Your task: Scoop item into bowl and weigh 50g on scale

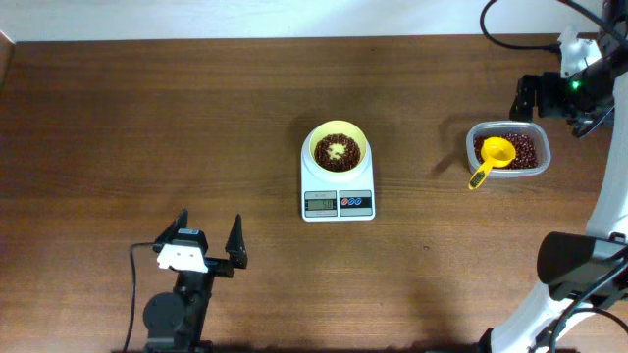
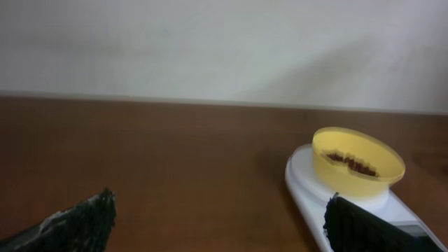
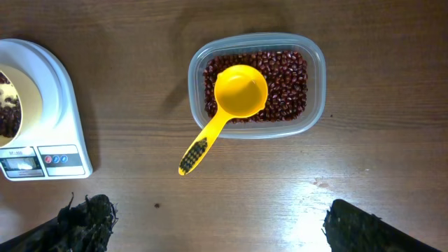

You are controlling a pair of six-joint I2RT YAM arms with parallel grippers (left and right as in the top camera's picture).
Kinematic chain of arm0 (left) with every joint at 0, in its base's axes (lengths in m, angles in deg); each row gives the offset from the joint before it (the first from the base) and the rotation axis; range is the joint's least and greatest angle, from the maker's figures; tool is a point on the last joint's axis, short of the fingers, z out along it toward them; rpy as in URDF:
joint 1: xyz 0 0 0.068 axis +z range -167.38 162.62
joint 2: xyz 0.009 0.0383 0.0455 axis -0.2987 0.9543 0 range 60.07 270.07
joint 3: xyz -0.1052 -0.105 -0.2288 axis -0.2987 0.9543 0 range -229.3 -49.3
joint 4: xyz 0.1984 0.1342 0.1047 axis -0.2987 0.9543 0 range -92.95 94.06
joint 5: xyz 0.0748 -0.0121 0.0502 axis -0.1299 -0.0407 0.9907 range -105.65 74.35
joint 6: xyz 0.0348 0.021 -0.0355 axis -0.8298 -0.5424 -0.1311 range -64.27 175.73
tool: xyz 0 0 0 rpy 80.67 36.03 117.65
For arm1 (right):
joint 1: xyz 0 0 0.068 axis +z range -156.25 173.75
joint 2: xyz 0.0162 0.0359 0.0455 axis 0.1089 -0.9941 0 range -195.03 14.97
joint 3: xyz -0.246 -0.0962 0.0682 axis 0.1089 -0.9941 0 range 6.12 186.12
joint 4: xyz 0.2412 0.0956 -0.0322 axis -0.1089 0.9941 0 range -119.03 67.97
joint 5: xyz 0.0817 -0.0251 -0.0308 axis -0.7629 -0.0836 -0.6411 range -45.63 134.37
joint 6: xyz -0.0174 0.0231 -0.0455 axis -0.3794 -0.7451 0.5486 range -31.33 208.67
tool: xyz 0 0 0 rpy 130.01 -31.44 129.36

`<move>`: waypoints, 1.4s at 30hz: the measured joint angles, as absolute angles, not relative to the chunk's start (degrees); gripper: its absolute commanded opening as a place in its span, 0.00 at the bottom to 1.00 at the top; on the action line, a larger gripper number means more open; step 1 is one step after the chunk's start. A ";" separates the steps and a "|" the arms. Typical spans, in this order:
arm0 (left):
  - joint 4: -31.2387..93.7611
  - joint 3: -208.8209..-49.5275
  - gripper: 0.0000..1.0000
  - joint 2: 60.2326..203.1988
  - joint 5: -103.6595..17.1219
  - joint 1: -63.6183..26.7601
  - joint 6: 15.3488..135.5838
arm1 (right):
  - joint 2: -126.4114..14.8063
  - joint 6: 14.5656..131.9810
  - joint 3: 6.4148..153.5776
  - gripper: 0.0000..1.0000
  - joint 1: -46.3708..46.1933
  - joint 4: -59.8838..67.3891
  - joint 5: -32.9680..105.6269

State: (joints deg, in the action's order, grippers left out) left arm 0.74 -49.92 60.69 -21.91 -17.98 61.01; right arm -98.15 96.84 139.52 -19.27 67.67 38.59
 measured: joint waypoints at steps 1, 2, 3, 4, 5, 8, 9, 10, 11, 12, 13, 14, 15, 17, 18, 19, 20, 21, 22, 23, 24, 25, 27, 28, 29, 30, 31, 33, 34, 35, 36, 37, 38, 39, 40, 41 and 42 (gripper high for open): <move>0.98 -49.92 0.99 60.78 -21.54 -17.92 61.34 | -98.15 96.81 139.52 0.99 -19.27 67.67 38.59; 1.00 -49.92 0.99 60.76 -21.30 -17.92 61.64 | -98.15 96.84 139.52 0.99 -19.27 67.70 38.59; 1.00 -49.92 0.99 60.76 -21.19 -17.87 61.82 | -98.15 96.86 139.52 0.99 -19.27 67.70 38.59; 1.02 -49.92 0.99 60.76 -21.15 -17.87 61.88 | -98.15 96.81 139.52 0.99 -19.27 67.70 38.59; 1.00 -49.92 0.99 60.76 -21.15 -17.87 62.04 | -98.15 96.84 139.52 0.99 -19.27 67.70 38.59; 1.00 -49.92 0.99 60.76 -21.13 -17.87 62.06 | -98.15 96.84 139.52 0.99 -19.27 67.70 38.59; 1.00 -49.92 0.99 60.76 -21.13 -17.87 62.08 | -98.15 96.84 139.52 0.99 -19.27 67.70 38.59; 1.00 -49.92 0.99 60.76 -21.13 -17.87 62.08 | -98.15 96.86 139.52 0.99 -19.27 67.70 38.59; 1.00 -49.92 0.99 60.76 -21.13 -17.87 62.17 | -98.15 96.84 139.52 0.99 -19.27 67.70 38.59; 1.00 -49.92 0.99 60.76 -21.13 -17.87 62.23 | -98.15 96.84 139.52 0.99 -19.27 67.70 38.59; 1.00 -49.92 0.99 60.76 -21.13 -17.87 62.25 | -98.15 96.86 139.52 0.99 -19.27 67.70 38.59; 1.00 -49.92 0.99 60.76 -21.13 -17.87 62.25 | -98.15 96.81 139.52 0.99 -19.27 67.70 38.59; 1.00 -49.92 0.99 60.76 -21.13 -17.87 62.25 | -98.15 96.81 139.52 0.99 -19.27 67.70 38.59; 1.00 -49.92 0.99 60.76 -21.13 -17.87 62.25 | -98.15 96.86 139.52 0.99 -19.27 67.70 38.59; 1.00 -49.92 0.99 60.76 -21.13 -17.87 62.25 | -98.15 96.81 139.52 0.99 -19.27 67.70 38.59; 1.00 -49.92 0.99 60.76 -21.13 -17.87 62.25 | -98.15 96.81 139.52 0.99 -19.27 67.67 38.59; 1.00 -49.92 0.99 60.76 -21.13 -17.87 62.25 | -98.15 96.84 139.52 0.99 -19.27 67.67 38.59; 1.00 -49.92 0.99 60.76 -21.13 -17.87 62.25 | -98.15 96.84 139.52 0.99 -19.27 67.70 38.59; 1.00 -49.92 0.99 60.76 -21.13 -17.87 62.25 | -98.15 96.84 139.52 0.99 -19.27 67.70 38.59; 1.00 -49.92 0.99 60.76 -21.13 -17.87 62.28 | -98.15 96.86 139.52 0.99 -19.27 67.67 38.59; 1.00 -49.92 0.99 60.76 -21.13 -17.87 62.25 | -98.15 96.81 139.52 0.99 -19.27 67.70 38.59; 1.00 -49.92 0.99 60.76 -21.13 -17.87 62.25 | -98.15 96.86 139.52 0.99 -19.27 67.70 38.59; 1.00 -49.92 0.99 60.76 -21.13 -17.87 62.25 | -98.15 96.81 139.52 0.99 -19.27 67.70 38.59; 1.00 -49.92 0.99 60.76 -21.13 -17.87 62.28 | -98.15 96.84 139.52 0.99 -19.27 67.70 38.59; 1.00 -49.92 0.99 60.76 -21.13 -17.87 62.25 | -98.15 96.81 139.52 0.99 -19.27 67.70 38.59; 1.00 -49.92 0.99 60.76 -21.13 -17.87 62.25 | -98.15 96.84 139.52 0.99 -19.27 67.54 38.59; 1.00 -49.92 0.99 60.76 -21.13 -17.87 62.25 | -98.15 96.88 139.52 0.99 -19.27 65.16 38.59; 1.00 -49.92 0.99 60.76 -21.11 -17.87 62.25 | -98.15 96.84 139.52 0.99 -19.27 62.25 38.59; 1.00 -49.92 0.99 60.76 -21.11 -17.87 62.28 | -98.15 96.84 139.52 0.99 -19.27 61.77 38.57; 1.00 -49.92 0.99 60.76 -21.04 -17.87 62.25 | -98.15 96.84 139.52 0.99 -19.22 61.01 38.53; 1.00 -49.92 0.99 60.76 -20.95 -17.87 62.25 | -98.15 96.81 139.50 0.99 -19.09 60.05 38.53; 1.00 -49.92 0.99 60.76 -20.95 -17.87 62.25 | -98.15 96.84 139.52 0.99 -18.83 59.11 38.53; 1.00 -49.92 0.99 60.76 -20.95 -17.87 62.28 | -98.15 96.84 139.52 0.99 -18.13 57.40 38.53; 1.00 -49.92 0.99 60.76 -20.95 -17.87 62.25 | -98.15 96.86 139.50 0.99 -17.24 56.29 38.50; 1.00 -49.92 0.99 60.76 -20.95 -17.87 62.25 | -98.11 96.86 139.50 0.99 -15.47 54.71 38.50; 1.00 -49.92 0.99 60.76 -20.95 -17.87 62.25 | -98.11 96.86 139.52 0.99 -14.57 54.27 38.39; 1.00 -49.92 0.99 60.76 -20.95 -17.87 62.28 | -98.11 96.86 139.52 0.99 -13.85 53.90 38.15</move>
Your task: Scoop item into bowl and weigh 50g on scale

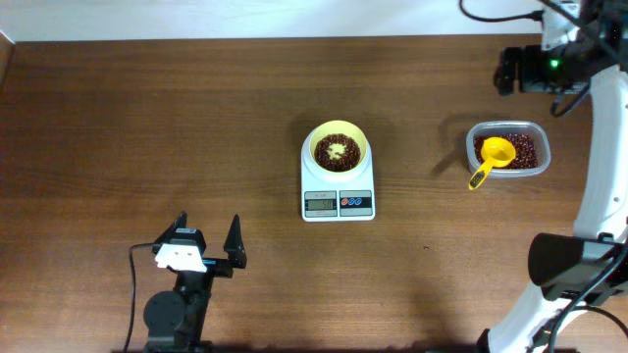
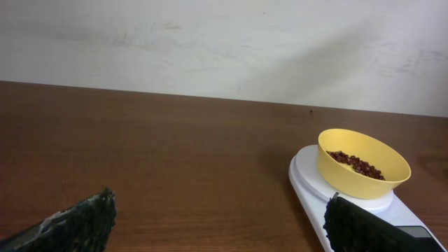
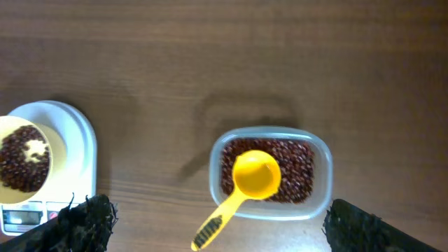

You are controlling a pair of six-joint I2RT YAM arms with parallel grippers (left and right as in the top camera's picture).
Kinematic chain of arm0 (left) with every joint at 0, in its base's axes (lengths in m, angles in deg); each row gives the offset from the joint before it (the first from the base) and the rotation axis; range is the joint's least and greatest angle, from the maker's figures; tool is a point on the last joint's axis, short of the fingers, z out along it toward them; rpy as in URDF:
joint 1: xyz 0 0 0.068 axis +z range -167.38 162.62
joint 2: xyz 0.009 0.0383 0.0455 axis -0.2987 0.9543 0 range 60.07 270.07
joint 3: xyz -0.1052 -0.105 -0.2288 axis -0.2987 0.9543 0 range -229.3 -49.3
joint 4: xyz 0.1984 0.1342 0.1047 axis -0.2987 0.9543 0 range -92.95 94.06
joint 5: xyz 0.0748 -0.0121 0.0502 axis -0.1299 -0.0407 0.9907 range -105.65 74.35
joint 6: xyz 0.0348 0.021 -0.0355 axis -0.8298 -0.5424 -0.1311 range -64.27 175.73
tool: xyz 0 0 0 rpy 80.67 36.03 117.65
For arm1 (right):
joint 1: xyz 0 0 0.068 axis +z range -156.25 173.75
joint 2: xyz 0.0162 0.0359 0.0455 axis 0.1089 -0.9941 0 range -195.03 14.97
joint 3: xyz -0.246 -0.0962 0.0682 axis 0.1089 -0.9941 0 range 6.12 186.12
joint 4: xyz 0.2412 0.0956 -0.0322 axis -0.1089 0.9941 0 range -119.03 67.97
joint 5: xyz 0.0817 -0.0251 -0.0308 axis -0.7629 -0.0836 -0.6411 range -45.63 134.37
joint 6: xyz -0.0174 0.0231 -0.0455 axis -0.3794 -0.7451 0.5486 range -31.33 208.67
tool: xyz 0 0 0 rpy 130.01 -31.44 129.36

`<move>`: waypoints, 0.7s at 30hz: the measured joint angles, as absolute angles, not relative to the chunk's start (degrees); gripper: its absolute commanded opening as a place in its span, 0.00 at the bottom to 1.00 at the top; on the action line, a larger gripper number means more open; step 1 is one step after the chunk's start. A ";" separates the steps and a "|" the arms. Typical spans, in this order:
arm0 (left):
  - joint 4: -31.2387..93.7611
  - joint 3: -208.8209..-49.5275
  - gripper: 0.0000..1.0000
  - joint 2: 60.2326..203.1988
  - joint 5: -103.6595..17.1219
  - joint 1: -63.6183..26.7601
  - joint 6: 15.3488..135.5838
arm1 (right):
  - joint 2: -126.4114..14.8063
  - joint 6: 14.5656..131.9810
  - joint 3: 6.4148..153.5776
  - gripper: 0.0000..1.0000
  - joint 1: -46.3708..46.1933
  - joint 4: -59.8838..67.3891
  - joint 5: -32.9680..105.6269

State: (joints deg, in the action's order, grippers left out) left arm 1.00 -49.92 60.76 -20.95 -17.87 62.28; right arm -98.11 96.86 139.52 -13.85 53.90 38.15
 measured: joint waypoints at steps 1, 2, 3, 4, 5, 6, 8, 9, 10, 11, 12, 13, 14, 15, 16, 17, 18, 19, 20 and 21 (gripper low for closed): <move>1.00 -49.92 0.99 60.76 -20.93 -17.87 62.25 | -98.06 96.86 139.50 0.99 -13.37 53.05 37.41; 1.00 -49.92 0.99 60.76 -20.95 -17.87 62.28 | -97.91 96.86 139.41 0.99 -13.28 52.37 36.78; 1.00 -49.92 0.99 60.76 -20.95 -17.87 62.28 | -97.04 96.84 138.12 0.99 -13.28 50.60 36.19; 1.00 -49.92 0.99 60.76 -20.95 -17.87 62.25 | -96.07 96.84 136.55 0.99 -13.28 48.90 35.75; 1.00 -49.92 0.99 60.76 -20.95 -17.87 62.25 | -94.41 96.81 133.82 0.99 -13.30 46.25 35.38; 1.00 -49.92 0.99 60.76 -20.93 -17.87 62.28 | -92.51 96.88 130.65 0.99 -13.28 43.83 34.96; 1.00 -49.92 0.99 60.76 -20.93 -17.87 62.28 | -87.92 96.84 121.40 0.99 -13.28 35.76 34.05; 1.00 -49.92 0.99 60.76 -20.93 -17.87 62.28 | -86.24 96.81 117.67 0.99 -13.28 33.14 33.74; 1.02 -49.92 0.99 60.76 -20.93 -17.87 62.28 | -84.12 96.84 112.60 0.99 -13.28 27.92 33.52; 1.02 -49.92 0.99 60.76 -20.93 -17.87 62.28 | -82.54 96.81 108.97 0.99 -13.28 24.88 33.28; 1.00 -49.94 0.99 60.76 -20.93 -17.87 62.28 | -80.69 96.86 105.06 0.99 -13.28 20.40 33.06; 1.02 -49.94 0.99 60.76 -20.93 -17.87 62.28 | -79.11 96.84 101.93 0.99 -13.28 16.59 32.87; 1.02 -49.94 0.99 60.76 -20.93 -17.87 62.28 | -77.43 96.86 98.76 0.99 -13.28 13.47 32.69; 1.02 -49.94 0.99 60.76 -20.93 -17.87 62.28 | -74.70 96.81 94.26 0.99 -13.30 8.88 32.65; 1.02 -49.94 0.99 60.76 -20.93 -17.87 62.28 | -72.40 96.88 90.13 0.99 -13.30 3.46 32.34; 1.00 -49.94 0.99 60.76 -20.93 -17.87 62.30 | -70.26 96.88 86.37 0.99 -13.28 -1.18 31.95; 1.00 -49.94 0.99 60.76 -20.93 -17.87 62.28 | -67.46 96.86 81.38 0.99 -13.28 -7.01 31.18; 1.00 -49.92 0.99 60.74 -20.93 -17.87 62.28 | -65.71 96.84 78.13 0.99 -13.28 -11.51 30.94; 1.02 -49.94 0.99 60.76 -20.91 -17.87 62.30 | -64.23 96.84 75.29 0.99 -13.30 -15.47 30.77; 1.02 -49.94 0.99 60.74 -20.91 -17.87 62.28 | -62.96 96.86 72.66 0.99 -13.28 -18.99 30.70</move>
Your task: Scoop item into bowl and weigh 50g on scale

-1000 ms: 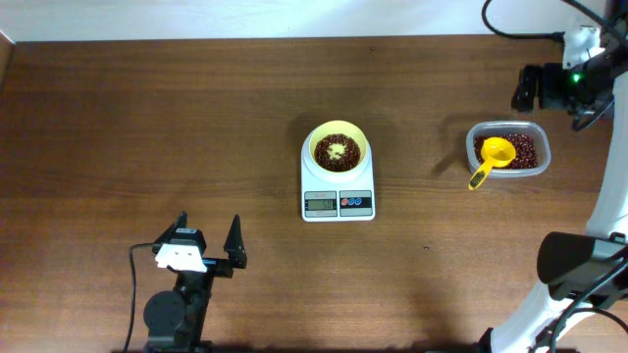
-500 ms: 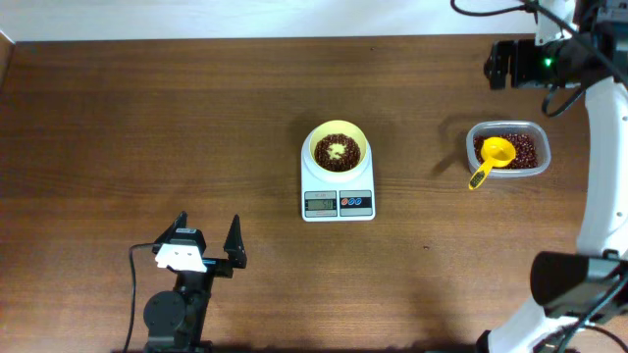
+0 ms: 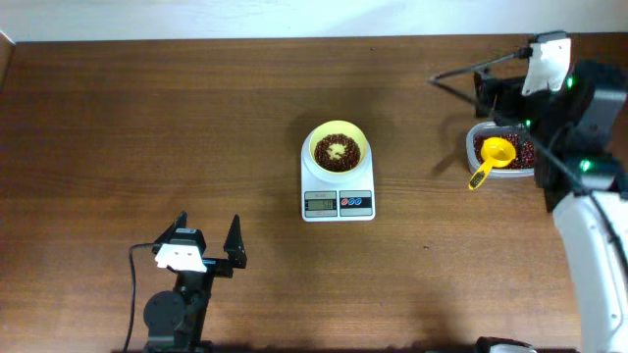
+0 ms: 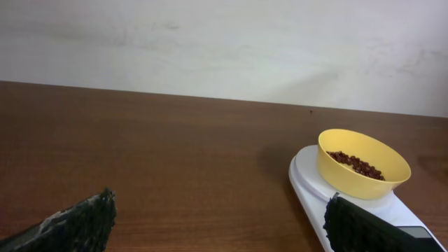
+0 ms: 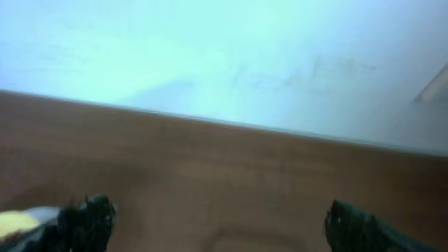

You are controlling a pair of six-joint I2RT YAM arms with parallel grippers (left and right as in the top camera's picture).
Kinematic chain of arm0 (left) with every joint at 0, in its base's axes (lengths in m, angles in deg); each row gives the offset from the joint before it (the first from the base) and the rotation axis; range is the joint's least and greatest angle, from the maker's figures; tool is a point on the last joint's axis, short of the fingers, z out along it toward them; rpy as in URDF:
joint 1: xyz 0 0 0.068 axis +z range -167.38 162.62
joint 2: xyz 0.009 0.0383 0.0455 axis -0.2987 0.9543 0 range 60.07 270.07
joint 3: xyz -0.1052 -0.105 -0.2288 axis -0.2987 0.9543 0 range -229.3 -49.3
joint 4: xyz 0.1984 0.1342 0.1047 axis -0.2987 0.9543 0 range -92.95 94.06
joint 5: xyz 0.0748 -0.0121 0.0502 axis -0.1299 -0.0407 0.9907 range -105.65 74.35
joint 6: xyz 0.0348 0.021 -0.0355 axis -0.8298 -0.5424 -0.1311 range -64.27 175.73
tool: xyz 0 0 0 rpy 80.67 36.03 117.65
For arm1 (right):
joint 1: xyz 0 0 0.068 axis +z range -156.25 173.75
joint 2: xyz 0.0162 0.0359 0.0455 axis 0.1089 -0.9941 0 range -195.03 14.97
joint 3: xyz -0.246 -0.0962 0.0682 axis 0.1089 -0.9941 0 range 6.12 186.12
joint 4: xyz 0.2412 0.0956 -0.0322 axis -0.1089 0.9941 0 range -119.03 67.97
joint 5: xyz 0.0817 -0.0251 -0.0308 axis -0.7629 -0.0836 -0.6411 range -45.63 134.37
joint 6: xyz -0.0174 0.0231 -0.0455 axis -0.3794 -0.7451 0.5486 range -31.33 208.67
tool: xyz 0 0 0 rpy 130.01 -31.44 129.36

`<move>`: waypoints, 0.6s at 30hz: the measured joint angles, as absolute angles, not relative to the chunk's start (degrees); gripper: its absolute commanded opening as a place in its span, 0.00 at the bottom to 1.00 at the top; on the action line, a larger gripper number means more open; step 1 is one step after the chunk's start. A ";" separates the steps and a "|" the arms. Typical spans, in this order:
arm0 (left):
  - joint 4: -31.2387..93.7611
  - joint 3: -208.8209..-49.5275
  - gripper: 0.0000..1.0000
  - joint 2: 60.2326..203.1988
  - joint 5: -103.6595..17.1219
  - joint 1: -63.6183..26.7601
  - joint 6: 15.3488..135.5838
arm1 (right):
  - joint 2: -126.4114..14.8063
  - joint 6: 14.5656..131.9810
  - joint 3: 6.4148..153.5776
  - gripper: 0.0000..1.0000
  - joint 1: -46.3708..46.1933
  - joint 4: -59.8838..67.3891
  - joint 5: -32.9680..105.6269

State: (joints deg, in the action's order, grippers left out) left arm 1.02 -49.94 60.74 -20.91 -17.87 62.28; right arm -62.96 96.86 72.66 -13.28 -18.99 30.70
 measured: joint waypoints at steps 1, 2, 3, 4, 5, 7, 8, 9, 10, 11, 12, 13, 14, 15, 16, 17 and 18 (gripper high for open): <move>1.00 -49.94 0.99 60.74 -20.91 -17.87 62.30 | -60.43 96.86 68.60 0.99 -13.28 -22.66 30.70; 1.00 -49.92 0.99 60.74 -20.93 -17.87 62.30 | -58.85 96.88 66.02 0.99 -13.28 -26.20 30.68; 1.02 -49.94 0.99 60.74 -20.93 -17.87 62.30 | -56.91 96.88 63.02 0.99 -13.28 -30.51 30.68; 1.02 -49.94 0.99 60.74 -20.93 -17.87 62.30 | -55.25 96.88 60.53 0.99 -13.28 -33.94 30.66; 1.02 -49.94 0.99 60.74 -20.93 -17.87 62.28 | -54.04 96.88 58.08 0.99 -13.28 -38.94 30.64; 1.02 -49.94 0.99 60.74 -20.91 -17.87 62.30 | -51.51 96.97 53.47 0.99 -13.30 -45.48 30.46; 1.02 -49.92 0.99 60.74 -20.91 -17.87 62.28 | -50.44 97.08 51.20 0.99 -13.30 -48.45 30.35; 1.02 -49.94 0.99 60.74 -20.93 -17.87 62.30 | -48.80 97.08 48.25 0.99 -13.28 -50.86 30.29; 1.02 -49.94 0.99 60.74 -20.91 -17.87 62.30 | -47.84 97.23 46.41 0.99 -13.30 -51.77 30.29; 1.02 -49.94 0.99 60.74 -20.93 -17.87 62.30 | -46.87 97.27 44.34 0.99 -13.30 -53.39 30.29; 1.02 -49.92 0.99 60.74 -20.91 -17.87 62.30 | -46.09 97.34 42.72 0.99 -13.28 -54.07 30.29; 1.02 -49.94 0.99 60.74 -20.91 -17.87 62.30 | -45.32 97.45 41.25 0.99 -13.30 -55.14 30.29; 1.02 -49.92 0.99 60.76 -20.91 -17.87 62.30 | -44.78 97.47 40.45 0.99 -13.30 -55.62 30.29; 1.02 -49.94 0.99 60.74 -20.93 -17.87 62.30 | -43.09 97.47 38.59 0.99 -13.30 -56.04 30.29; 1.02 -49.94 0.99 60.74 -20.91 -17.87 62.30 | -42.39 97.49 37.95 0.99 -13.28 -56.10 30.29; 1.02 -49.94 0.99 60.74 -20.91 -17.87 62.30 | -41.45 97.51 37.21 0.99 -13.28 -56.19 30.29; 1.02 -49.94 0.99 60.74 -20.93 -17.87 62.30 | -40.34 97.51 36.27 0.99 -13.28 -56.23 30.29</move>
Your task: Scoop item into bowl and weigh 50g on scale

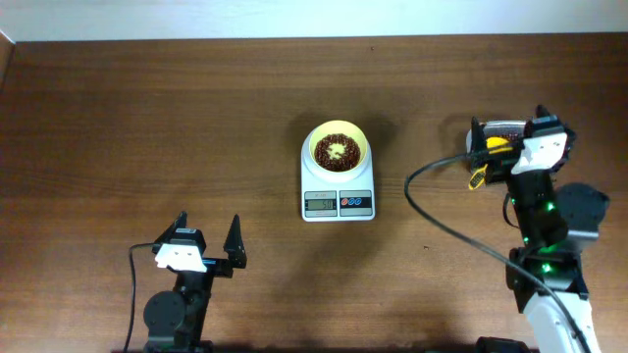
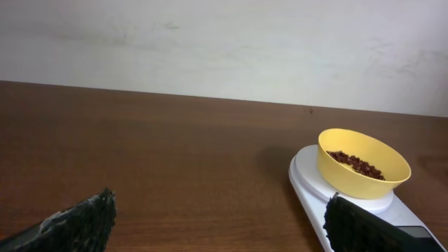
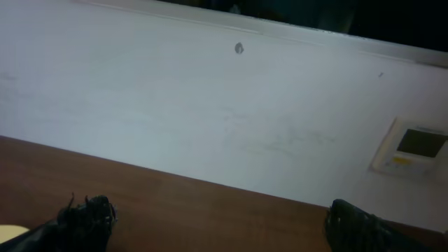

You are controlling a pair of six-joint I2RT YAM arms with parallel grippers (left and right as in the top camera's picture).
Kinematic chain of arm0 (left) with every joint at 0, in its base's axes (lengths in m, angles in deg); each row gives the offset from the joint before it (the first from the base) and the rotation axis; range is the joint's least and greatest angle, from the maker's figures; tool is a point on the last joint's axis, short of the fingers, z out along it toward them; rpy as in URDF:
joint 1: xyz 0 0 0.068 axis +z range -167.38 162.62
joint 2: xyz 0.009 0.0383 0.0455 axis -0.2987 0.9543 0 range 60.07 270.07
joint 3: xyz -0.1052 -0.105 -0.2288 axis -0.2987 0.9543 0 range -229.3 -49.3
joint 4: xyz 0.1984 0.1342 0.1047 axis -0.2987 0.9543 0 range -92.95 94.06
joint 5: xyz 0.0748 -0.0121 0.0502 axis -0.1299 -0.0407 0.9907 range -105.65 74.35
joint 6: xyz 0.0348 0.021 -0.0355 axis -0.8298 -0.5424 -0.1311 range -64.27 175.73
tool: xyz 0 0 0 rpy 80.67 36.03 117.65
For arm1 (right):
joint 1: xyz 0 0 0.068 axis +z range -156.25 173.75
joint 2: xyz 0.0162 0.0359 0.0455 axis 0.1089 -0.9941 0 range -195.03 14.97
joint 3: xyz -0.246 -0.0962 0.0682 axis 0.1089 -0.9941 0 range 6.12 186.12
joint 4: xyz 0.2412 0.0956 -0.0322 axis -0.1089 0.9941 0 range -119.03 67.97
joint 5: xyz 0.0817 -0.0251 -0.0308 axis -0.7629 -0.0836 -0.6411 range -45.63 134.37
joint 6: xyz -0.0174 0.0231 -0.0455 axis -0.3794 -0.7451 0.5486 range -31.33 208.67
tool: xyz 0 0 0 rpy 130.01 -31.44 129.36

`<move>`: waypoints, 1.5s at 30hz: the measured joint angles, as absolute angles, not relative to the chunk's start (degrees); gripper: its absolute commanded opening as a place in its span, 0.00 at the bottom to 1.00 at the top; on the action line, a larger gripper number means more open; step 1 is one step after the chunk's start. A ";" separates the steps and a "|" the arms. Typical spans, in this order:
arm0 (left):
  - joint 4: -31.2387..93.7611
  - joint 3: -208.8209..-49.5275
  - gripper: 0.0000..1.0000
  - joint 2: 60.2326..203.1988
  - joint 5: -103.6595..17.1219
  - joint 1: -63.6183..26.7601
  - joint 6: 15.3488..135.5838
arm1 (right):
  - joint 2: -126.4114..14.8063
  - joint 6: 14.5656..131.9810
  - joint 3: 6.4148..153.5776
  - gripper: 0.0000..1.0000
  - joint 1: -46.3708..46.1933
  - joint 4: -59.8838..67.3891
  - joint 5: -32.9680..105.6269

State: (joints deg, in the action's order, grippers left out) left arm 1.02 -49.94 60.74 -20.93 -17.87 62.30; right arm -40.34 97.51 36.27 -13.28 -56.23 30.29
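A yellow bowl [image 1: 339, 150] holding red beans sits on the white scale [image 1: 339, 203] at the table's middle; it also shows in the left wrist view as the bowl [image 2: 362, 162] on the scale [image 2: 308, 180]. The yellow scoop [image 1: 494, 149] lies in the clear bean container [image 1: 502, 126], largely covered by my right arm. My right gripper [image 1: 506, 130] is open above that container, facing the wall, and its wrist view shows the same gripper [image 3: 220, 218] holding nothing. My left gripper [image 1: 209, 224] stands open at the front left, empty [image 2: 220, 218].
A white wall [image 3: 210, 105] with a small panel [image 3: 416, 145] borders the far table edge. The right arm's black cable [image 1: 432, 211] loops over the table between scale and arm. The scale's display [image 1: 321, 204] is too small to read.
My right arm has come back from the far right edge toward the front right; its open gripper now sits over the container. The left arm, bowl and scale are unchanged.
My open right gripper first looked straight down on the container with the scoop lying in it. Then it was farther back, seeing scale and container. Then its view tilted toward the wall. Now the arm is drawn in. The left arm never moved.
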 measured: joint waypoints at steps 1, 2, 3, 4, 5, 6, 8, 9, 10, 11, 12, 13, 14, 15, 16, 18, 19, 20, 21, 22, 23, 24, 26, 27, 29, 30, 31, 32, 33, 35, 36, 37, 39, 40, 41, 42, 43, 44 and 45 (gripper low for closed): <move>1.02 -49.94 0.99 60.71 -20.93 -17.87 62.30 | -39.14 97.49 35.22 0.99 -13.30 -56.30 30.26; 1.02 -49.94 0.99 60.69 -20.91 -17.87 62.30 | -38.22 97.51 34.39 0.99 -13.28 -56.30 30.26; 1.02 -49.94 0.99 60.69 -20.91 -17.87 62.30 | -37.08 97.47 33.36 0.99 -13.30 -56.34 30.26; 1.02 -49.94 0.99 60.71 -20.91 -17.87 62.30 | -36.03 97.53 32.27 0.99 -13.30 -56.39 30.29; 1.02 -49.94 0.99 60.69 -20.91 -17.87 62.30 | -34.55 97.53 30.81 0.99 -13.28 -56.32 30.29; 1.02 -49.94 0.99 60.69 -20.91 -17.87 62.30 | -32.95 97.47 29.23 0.99 -13.30 -56.30 30.26; 1.02 -49.94 0.99 60.69 -20.91 -17.87 62.30 | -29.06 97.49 25.15 0.99 -13.28 -57.55 30.31; 1.02 -49.94 0.99 60.69 -20.91 -17.87 62.30 | -27.51 97.51 23.59 0.99 -13.30 -58.16 30.26; 1.02 -49.94 0.99 60.69 -20.91 -17.87 62.30 | -25.96 97.58 21.56 0.99 -13.30 -59.27 30.26; 1.02 -49.94 0.99 60.69 -20.91 -17.87 62.30 | -24.67 97.51 19.86 0.99 -13.28 -60.32 30.26; 1.02 -49.94 0.99 60.69 -20.93 -17.87 62.30 | -22.92 97.62 17.58 0.99 -13.30 -60.93 30.26; 1.02 -49.94 0.99 60.69 -20.91 -17.87 62.30 | -21.87 97.64 16.32 0.99 -13.30 -61.30 30.26; 1.02 -49.94 0.99 60.71 -20.91 -17.87 62.30 | -20.73 97.64 15.03 0.99 -13.30 -61.52 30.26; 1.02 -49.94 0.99 60.69 -20.91 -17.87 62.30 | -18.72 97.67 13.08 0.99 -13.30 -61.46 30.29; 1.02 -49.94 0.99 60.69 -20.93 -17.87 62.30 | -17.59 97.67 12.36 0.99 -13.30 -61.63 30.33; 1.02 -49.94 0.99 60.69 -20.91 -17.87 62.30 | -13.45 97.64 9.63 0.99 -13.30 -61.76 30.77; 1.02 -49.94 0.99 60.69 -20.91 -17.87 62.30 | -11.99 97.62 8.62 0.99 -13.30 -61.72 30.81; 1.02 -49.94 0.99 60.69 -20.93 -17.87 62.30 | -10.50 97.62 7.88 0.99 -13.30 -60.47 30.96; 1.02 -49.92 0.99 60.69 -20.91 -17.87 62.30 | -8.30 97.64 7.11 0.99 -13.30 -57.20 31.14; 1.02 -49.94 0.99 60.69 -20.91 -17.87 62.30 | -7.16 97.64 6.94 0.99 -13.30 -54.81 31.25; 1.02 -49.94 0.99 60.69 -20.91 -17.87 62.32 | -5.67 97.69 6.72 0.99 -13.30 -51.77 31.55; 1.02 -49.94 0.99 60.69 -20.91 -17.87 62.32 | -3.88 97.64 6.74 0.99 -13.32 -49.28 32.06; 1.04 -49.94 0.99 60.69 -20.91 -17.87 62.43 | -1.37 97.69 6.72 0.99 -13.32 -45.57 32.87; 1.04 -49.94 0.99 60.69 -20.89 -17.87 62.45 | 0.14 97.67 6.72 0.99 -13.32 -44.02 33.19; 1.04 -49.94 0.99 60.69 -20.89 -17.87 62.45 | 2.57 97.67 6.74 0.99 -13.32 -40.52 33.78; 1.04 -49.94 0.99 60.69 -20.91 -17.87 62.45 | 4.42 97.67 6.74 0.99 -13.32 -38.49 34.02; 1.04 -49.94 0.99 60.69 -20.91 -17.87 62.45 | 5.84 97.67 6.74 0.99 -13.32 -36.85 34.40; 1.07 -49.94 0.99 60.69 -20.89 -17.87 62.45 | 7.94 97.67 6.74 0.99 -13.32 -33.94 34.94; 1.07 -49.94 0.99 60.69 -20.89 -17.87 62.45 | 10.43 97.67 6.72 0.99 -13.32 -31.95 35.51; 1.07 -49.94 0.99 60.67 -20.89 -17.87 62.45 | 13.95 97.53 6.74 0.99 -13.32 -29.44 36.73; 1.09 -49.94 0.99 60.67 -20.87 -17.87 62.45 | 14.17 97.03 6.74 0.99 -13.21 -29.07 37.72; 1.09 -49.94 0.99 60.65 -20.89 -17.87 62.45 | 14.17 96.53 6.74 0.99 -13.06 -28.80 38.39; 1.07 -49.94 0.99 60.67 -20.87 -17.87 62.45 | 14.17 95.37 6.74 0.99 -12.16 -28.67 40.14; 1.07 -49.94 0.99 60.65 -20.87 -17.87 62.45 | 14.17 94.39 6.74 0.99 -11.68 -28.48 41.28; 1.09 -49.94 0.99 60.65 -20.82 -17.87 62.45 | 14.17 92.94 6.74 0.99 -11.36 -28.06 42.53; 1.09 -49.94 0.99 60.65 -20.73 -17.87 62.45 | 14.17 91.15 6.74 0.99 -11.27 -27.60 43.66; 1.09 -49.94 0.99 60.65 -20.76 -17.87 62.45 | 14.17 89.84 6.74 0.99 -11.22 -27.43 44.41; 1.09 -49.94 0.99 60.65 -20.73 -17.87 62.45 | 14.17 88.75 6.74 0.99 -11.22 -27.25 45.00; 1.07 -49.94 0.99 60.65 -20.73 -17.87 62.45 | 14.17 88.33 6.74 0.99 -11.20 -27.10 45.26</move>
